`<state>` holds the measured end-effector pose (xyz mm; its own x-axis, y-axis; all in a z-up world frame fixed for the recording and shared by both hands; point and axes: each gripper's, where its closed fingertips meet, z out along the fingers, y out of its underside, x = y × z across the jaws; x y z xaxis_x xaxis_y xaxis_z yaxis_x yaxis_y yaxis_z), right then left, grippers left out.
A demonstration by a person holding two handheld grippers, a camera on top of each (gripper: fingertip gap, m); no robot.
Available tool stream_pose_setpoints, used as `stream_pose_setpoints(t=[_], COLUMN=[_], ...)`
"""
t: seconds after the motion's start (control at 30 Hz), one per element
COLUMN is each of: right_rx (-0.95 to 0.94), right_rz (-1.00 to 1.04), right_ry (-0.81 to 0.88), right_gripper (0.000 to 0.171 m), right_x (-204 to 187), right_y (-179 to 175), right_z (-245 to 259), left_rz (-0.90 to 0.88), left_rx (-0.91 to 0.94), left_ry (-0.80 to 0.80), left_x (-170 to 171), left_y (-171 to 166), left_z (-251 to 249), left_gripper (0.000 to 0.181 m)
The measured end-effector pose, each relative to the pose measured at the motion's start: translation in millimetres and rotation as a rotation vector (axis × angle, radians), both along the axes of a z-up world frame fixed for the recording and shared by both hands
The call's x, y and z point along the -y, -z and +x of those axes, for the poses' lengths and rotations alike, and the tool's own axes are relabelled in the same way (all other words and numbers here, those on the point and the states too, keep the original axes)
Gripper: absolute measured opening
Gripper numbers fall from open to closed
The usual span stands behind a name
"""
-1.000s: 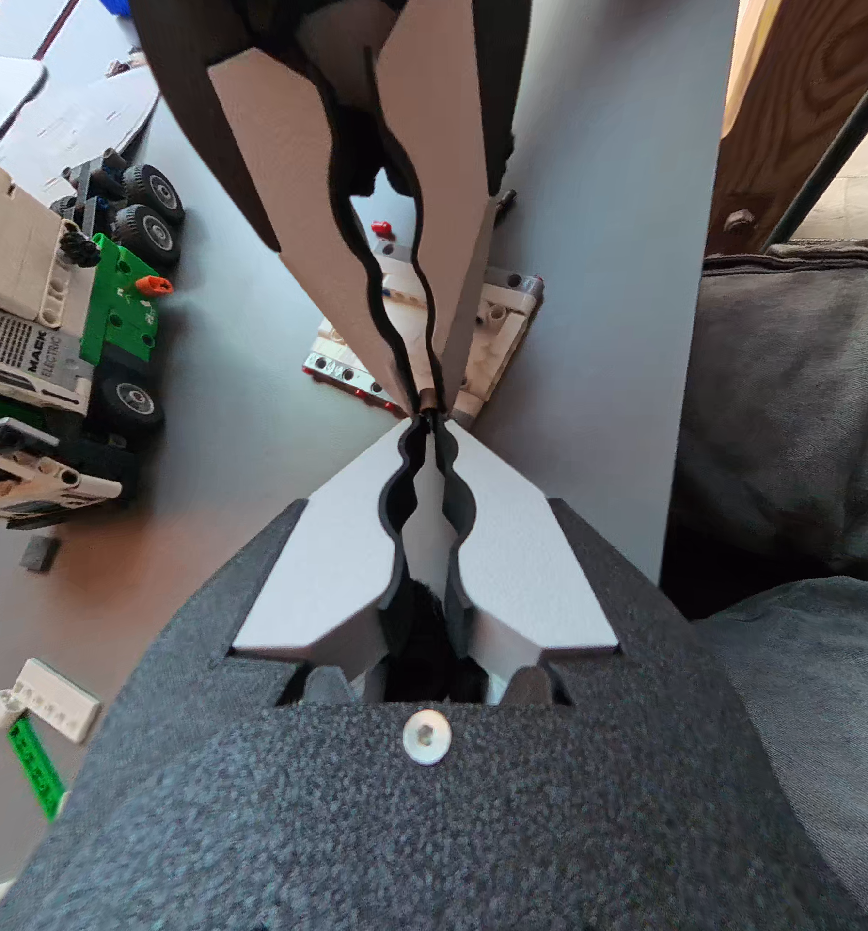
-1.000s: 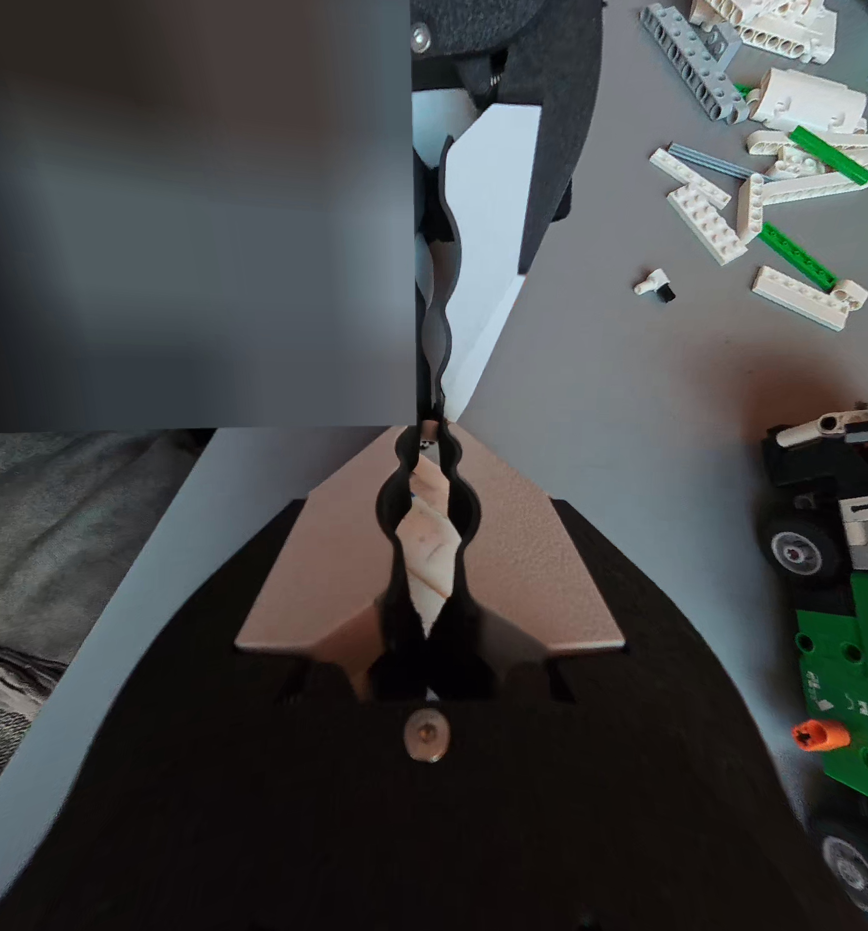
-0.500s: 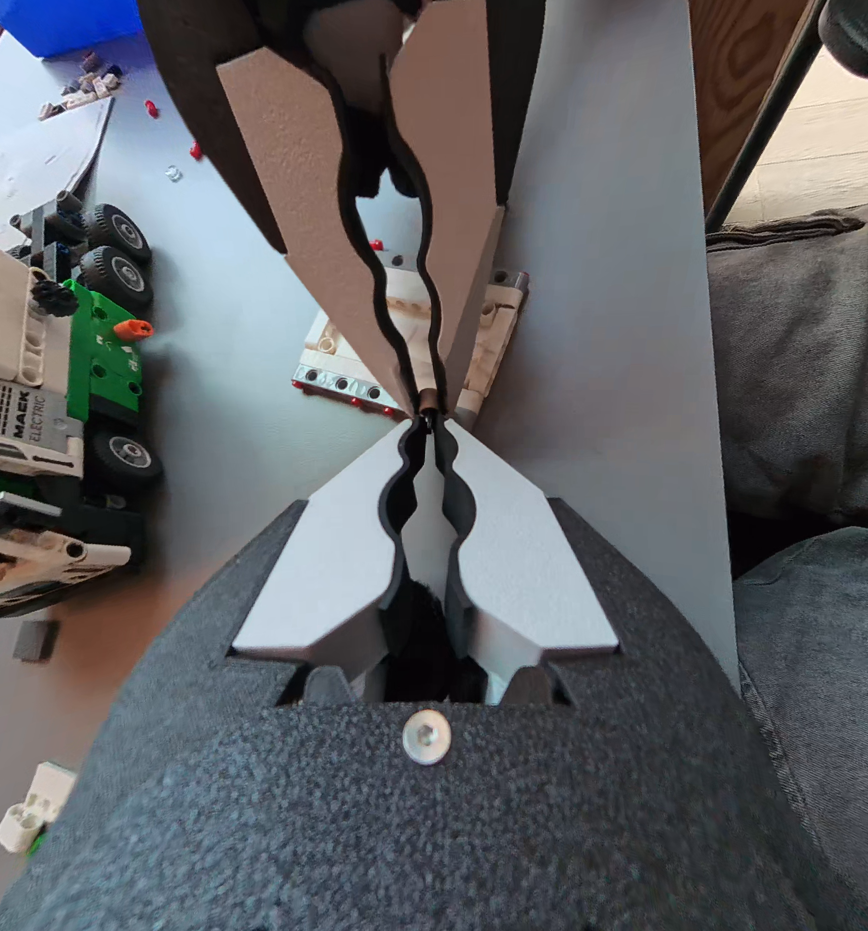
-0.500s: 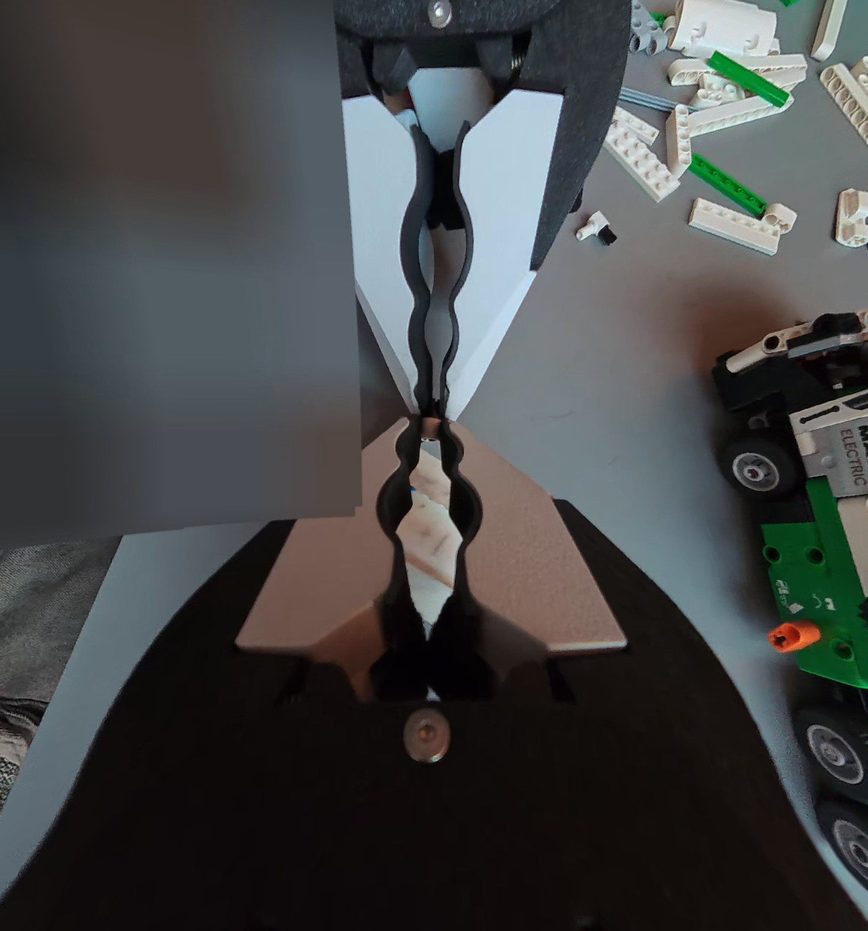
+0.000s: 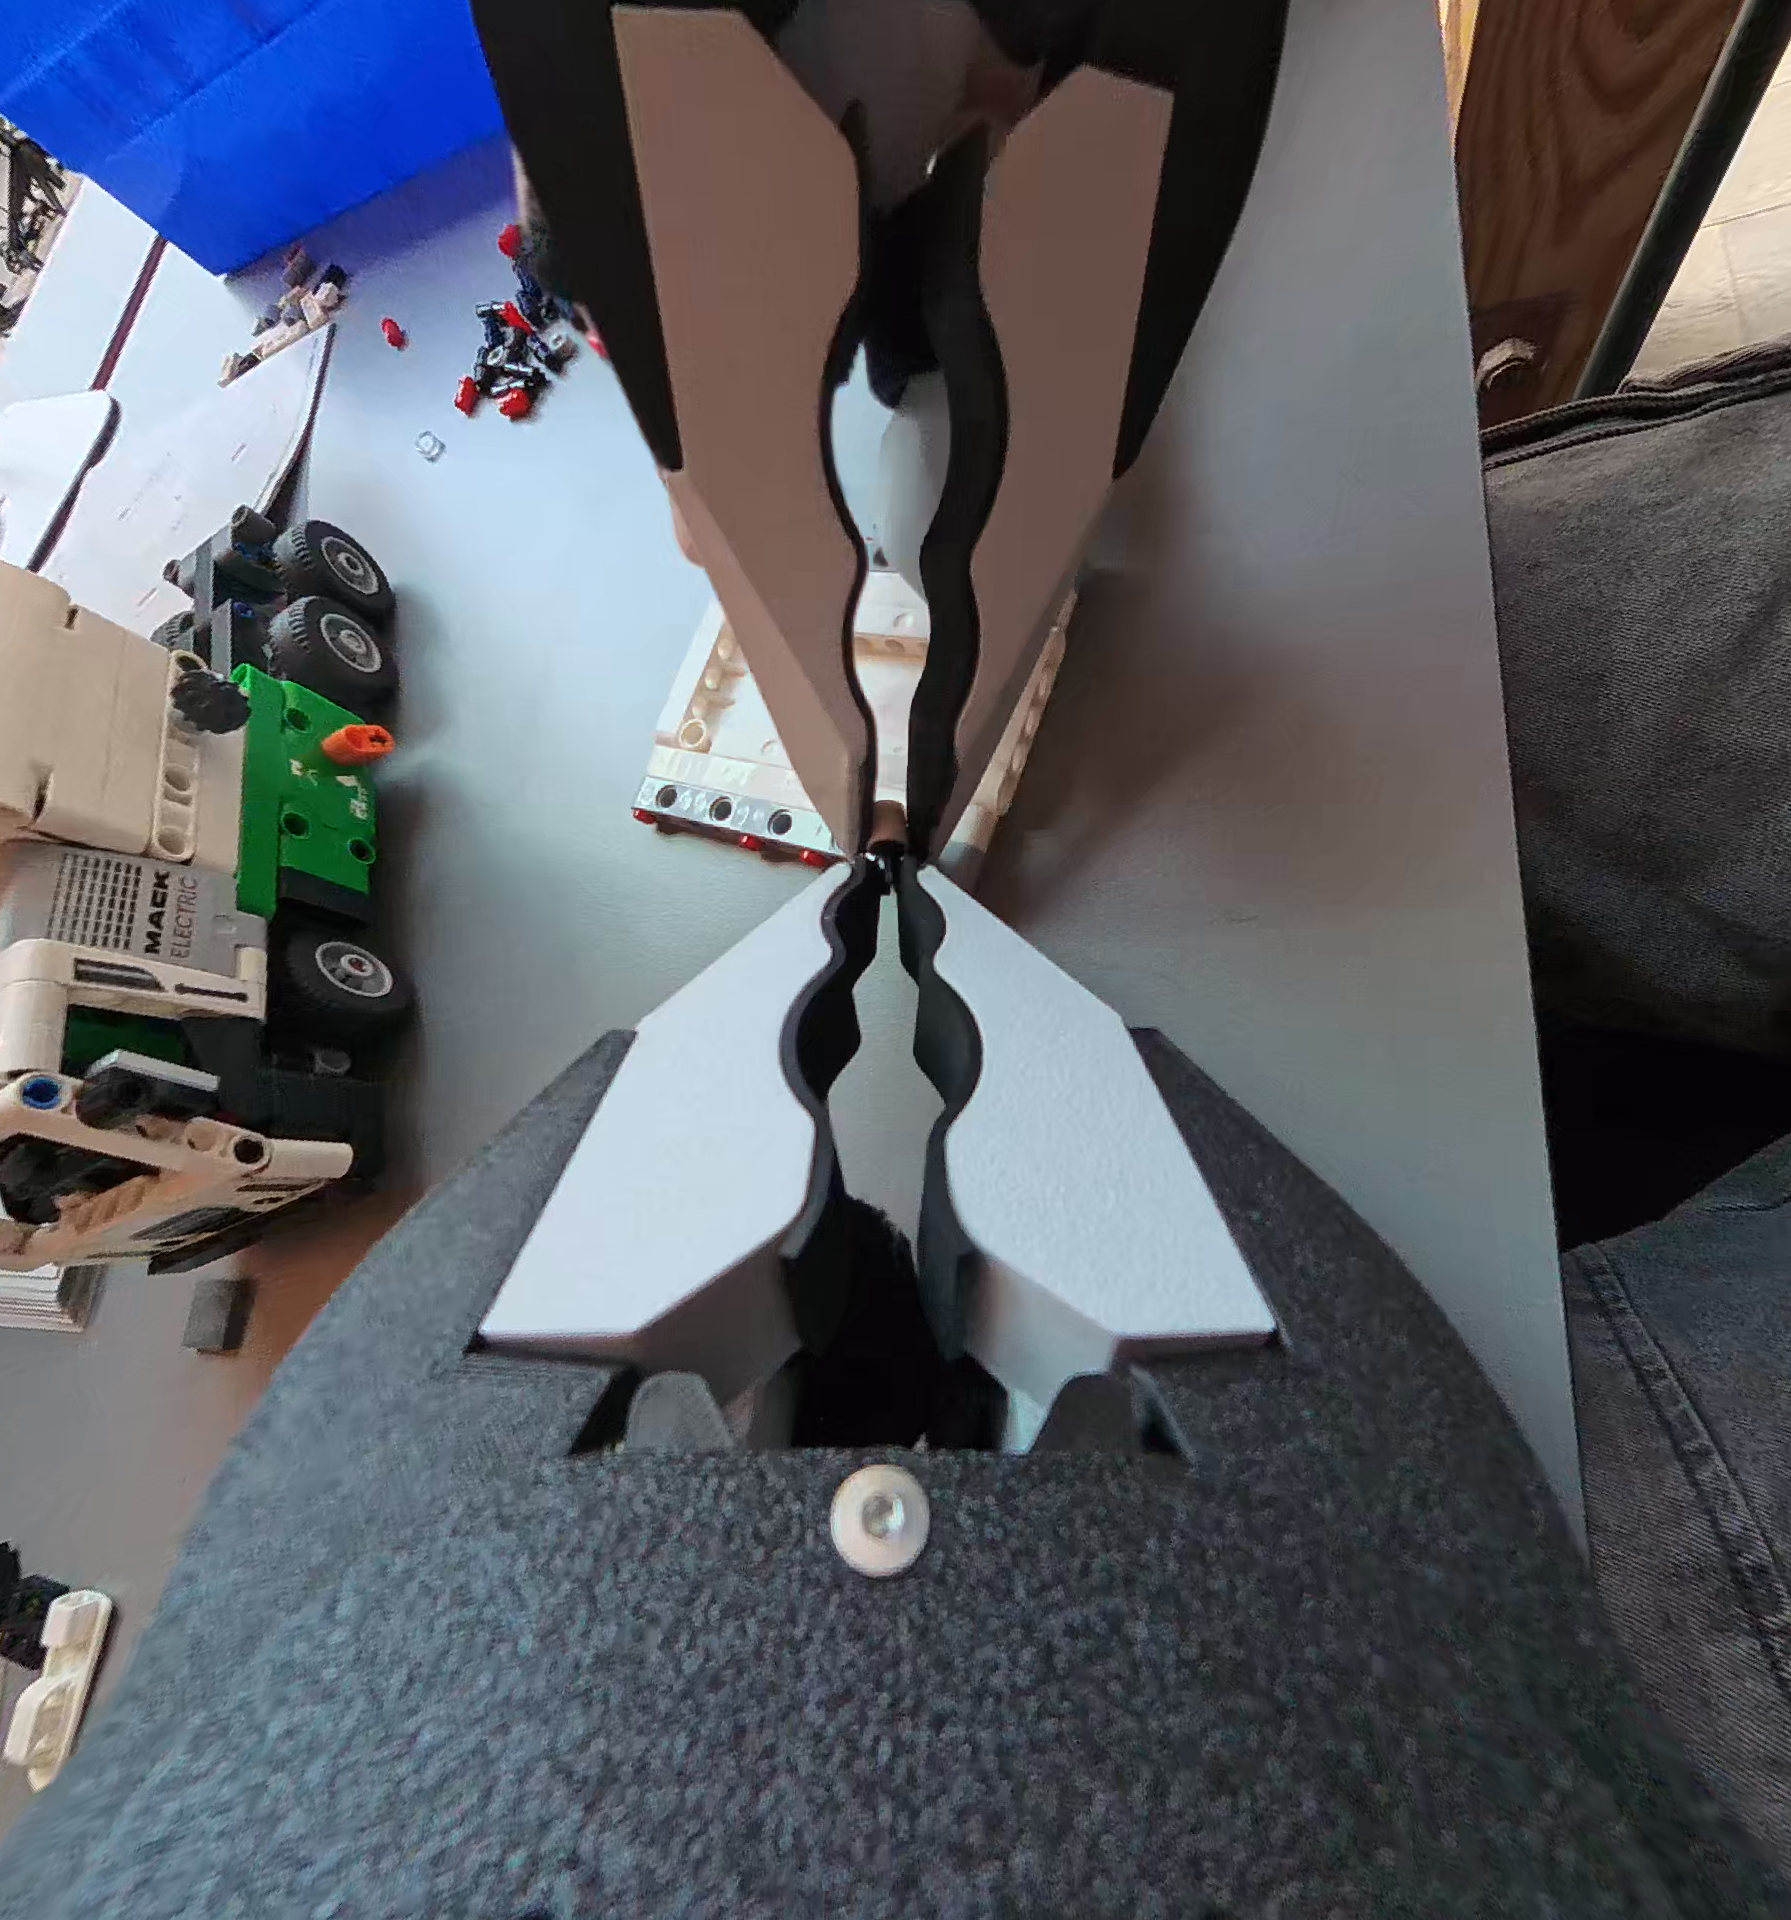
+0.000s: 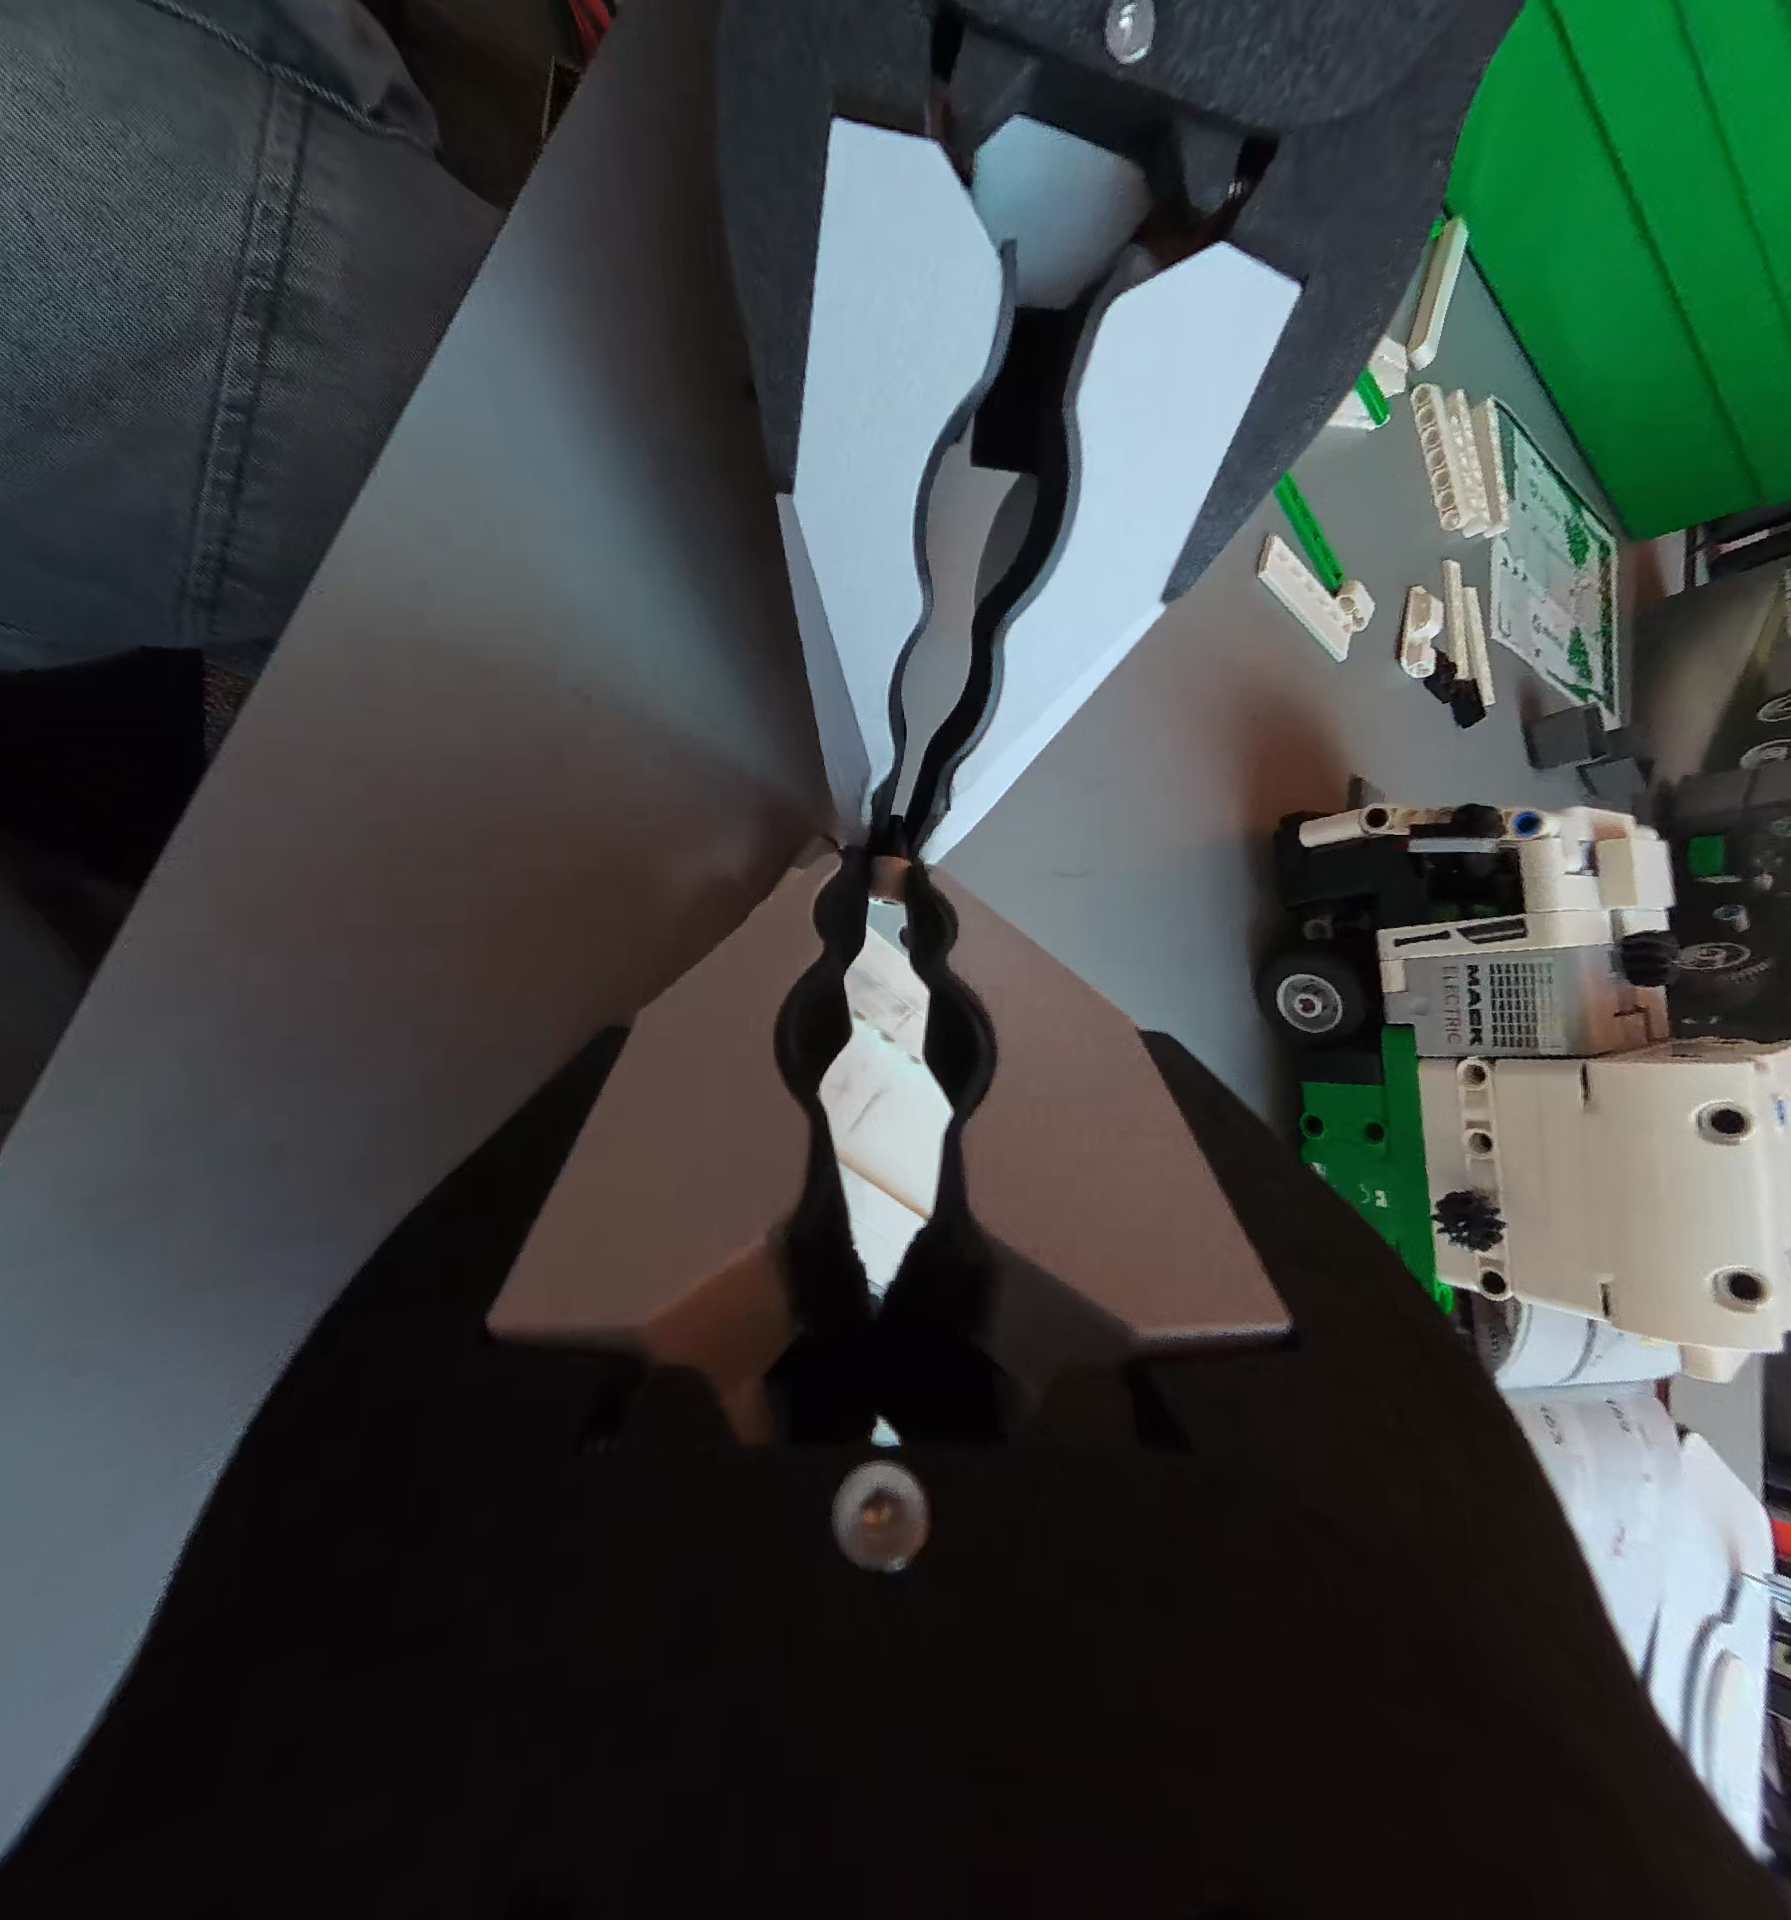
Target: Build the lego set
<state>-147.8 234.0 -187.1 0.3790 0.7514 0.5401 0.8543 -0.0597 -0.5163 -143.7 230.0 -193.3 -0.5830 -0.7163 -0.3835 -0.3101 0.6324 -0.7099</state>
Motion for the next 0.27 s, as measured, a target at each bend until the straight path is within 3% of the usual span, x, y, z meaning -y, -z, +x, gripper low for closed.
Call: stream_pose_setpoints(t=[0.27], right_rx=[0.068], right_rz=[0.042], right_ry=[0.026], right_gripper=[0.007], right_x=[0.0], right_y=[0.9], right_z=[1.6], left_rz=[0.021], left_rx=[0.014], left_ry=[-0.001], left_x=[-0.2], left_y=[0.6], left_z=[0.0], left_gripper=[0.001])
